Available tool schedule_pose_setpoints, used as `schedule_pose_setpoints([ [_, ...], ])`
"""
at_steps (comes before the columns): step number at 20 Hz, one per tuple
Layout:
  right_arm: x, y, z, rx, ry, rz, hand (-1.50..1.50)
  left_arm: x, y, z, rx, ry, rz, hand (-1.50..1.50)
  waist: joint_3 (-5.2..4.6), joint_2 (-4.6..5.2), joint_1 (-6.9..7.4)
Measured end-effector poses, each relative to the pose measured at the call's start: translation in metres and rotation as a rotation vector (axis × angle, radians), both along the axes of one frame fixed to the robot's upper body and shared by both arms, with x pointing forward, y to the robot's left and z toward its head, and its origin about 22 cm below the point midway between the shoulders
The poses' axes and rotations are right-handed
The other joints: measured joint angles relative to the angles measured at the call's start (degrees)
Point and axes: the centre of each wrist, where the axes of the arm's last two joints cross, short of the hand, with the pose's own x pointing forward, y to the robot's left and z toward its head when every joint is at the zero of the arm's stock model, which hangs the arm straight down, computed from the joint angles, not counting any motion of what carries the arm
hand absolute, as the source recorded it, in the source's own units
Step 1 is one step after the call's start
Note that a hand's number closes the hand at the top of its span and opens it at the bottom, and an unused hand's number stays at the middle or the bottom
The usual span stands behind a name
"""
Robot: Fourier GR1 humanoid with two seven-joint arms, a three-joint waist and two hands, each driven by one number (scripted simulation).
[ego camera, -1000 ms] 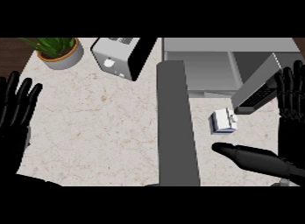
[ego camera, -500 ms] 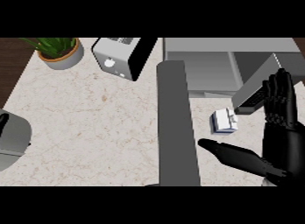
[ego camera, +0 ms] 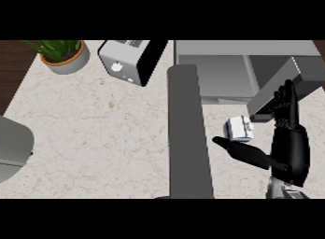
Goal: Pick up the milk, place it into the microwave and close the microwave
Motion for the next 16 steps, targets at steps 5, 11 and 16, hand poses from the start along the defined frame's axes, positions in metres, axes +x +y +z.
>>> schedule_pose_setpoints([
  [5, 0.002, -0.011, -0.036, 0.007, 0.045, -0.074, -1.5, -0.016, 0.01, -0.007, -0.001, 0.012, 0.011, -1.5, 0.01, -0.01, 0.13],
  [11, -0.001, -0.042, -0.085, 0.004, 0.118, -0.129, -1.5, -0.031, 0.022, -0.008, 0.01, 0.03, 0.019, -1.5, 0.04, 0.01, 0.16],
  [16, -0.005, -0.049, -0.128, 0.0, 0.172, -0.149, -1.5, -0.038, 0.03, -0.007, 0.012, 0.039, 0.031, -1.5, 0.05, 0.03, 0.18],
])
